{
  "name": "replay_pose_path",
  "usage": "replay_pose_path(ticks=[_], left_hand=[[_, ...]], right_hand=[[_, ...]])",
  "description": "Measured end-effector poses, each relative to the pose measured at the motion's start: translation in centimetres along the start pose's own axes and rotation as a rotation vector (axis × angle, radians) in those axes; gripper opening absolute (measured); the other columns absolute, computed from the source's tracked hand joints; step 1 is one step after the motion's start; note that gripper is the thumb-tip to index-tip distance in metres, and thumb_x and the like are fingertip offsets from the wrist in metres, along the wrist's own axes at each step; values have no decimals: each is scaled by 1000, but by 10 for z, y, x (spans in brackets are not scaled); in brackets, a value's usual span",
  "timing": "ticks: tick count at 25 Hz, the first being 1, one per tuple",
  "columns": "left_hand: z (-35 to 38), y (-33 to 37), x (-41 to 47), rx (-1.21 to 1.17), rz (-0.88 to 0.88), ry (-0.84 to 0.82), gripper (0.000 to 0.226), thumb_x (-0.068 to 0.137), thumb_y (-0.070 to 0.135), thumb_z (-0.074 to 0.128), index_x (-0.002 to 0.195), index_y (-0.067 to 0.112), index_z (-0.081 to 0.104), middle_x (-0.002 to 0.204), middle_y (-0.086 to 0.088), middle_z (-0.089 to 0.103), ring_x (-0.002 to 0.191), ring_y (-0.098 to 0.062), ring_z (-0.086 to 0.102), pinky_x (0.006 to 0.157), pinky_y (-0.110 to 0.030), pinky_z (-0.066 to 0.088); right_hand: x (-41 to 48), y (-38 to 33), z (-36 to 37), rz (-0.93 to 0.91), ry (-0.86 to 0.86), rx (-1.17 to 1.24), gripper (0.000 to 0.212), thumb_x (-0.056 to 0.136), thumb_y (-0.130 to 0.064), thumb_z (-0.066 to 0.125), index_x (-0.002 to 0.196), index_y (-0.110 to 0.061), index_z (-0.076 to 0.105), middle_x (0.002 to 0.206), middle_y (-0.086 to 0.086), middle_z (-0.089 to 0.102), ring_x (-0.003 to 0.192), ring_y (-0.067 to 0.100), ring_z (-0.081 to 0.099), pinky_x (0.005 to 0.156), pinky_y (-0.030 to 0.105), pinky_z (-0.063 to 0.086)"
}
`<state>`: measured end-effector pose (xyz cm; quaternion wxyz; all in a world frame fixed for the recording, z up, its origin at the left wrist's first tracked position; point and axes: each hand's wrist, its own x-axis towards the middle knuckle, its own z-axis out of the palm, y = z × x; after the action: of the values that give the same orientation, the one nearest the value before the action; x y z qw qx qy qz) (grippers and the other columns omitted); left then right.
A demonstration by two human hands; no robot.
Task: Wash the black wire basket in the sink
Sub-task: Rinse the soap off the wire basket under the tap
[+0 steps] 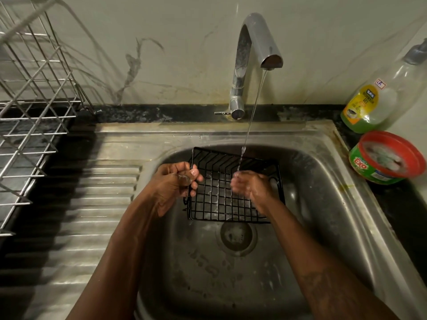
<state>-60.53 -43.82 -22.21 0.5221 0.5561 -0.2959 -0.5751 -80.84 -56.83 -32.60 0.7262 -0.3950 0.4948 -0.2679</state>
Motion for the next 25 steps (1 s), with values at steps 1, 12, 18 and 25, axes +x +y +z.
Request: replay_pose_path(ticks=[1, 12, 18, 25], left_hand=[[1, 0, 0, -3, -1, 1, 16, 98, 4, 57, 83, 8, 63, 81, -8, 67, 60, -9, 57, 54, -23, 51], [11, -30, 15, 455, -43, 170, 13, 91, -2, 68, 83, 7, 63, 79, -17, 75, 73, -34, 75, 77, -53, 62], [8, -33, 17, 868, 3, 210, 14, 84, 9, 76, 84, 19, 67, 78, -1, 74, 73, -14, 74, 72, -36, 64], [9, -30, 20, 930, 7, 210, 16, 84, 7, 71, 81, 21, 63, 76, -2, 73, 68, -13, 73, 60, -24, 58]], right_hand=[[-6, 0, 3, 92, -132, -93, 16, 98, -13, 62, 108, -2, 70, 98, 16, 74, 81, 22, 74, 70, 32, 60], [-4, -11, 8, -103, 90, 111, 23, 97, -14, 66, 113, 3, 68, 105, 20, 76, 91, 29, 76, 76, 35, 64], [-22, 3, 13, 173, -373, -520, 21, 96, -10, 66, 116, -7, 72, 107, 8, 77, 98, 21, 76, 78, 33, 62], [-14, -16, 46, 13, -33, 275, 14, 98, 5, 57, 105, 4, 70, 95, 16, 75, 80, 20, 77, 66, 23, 61]])
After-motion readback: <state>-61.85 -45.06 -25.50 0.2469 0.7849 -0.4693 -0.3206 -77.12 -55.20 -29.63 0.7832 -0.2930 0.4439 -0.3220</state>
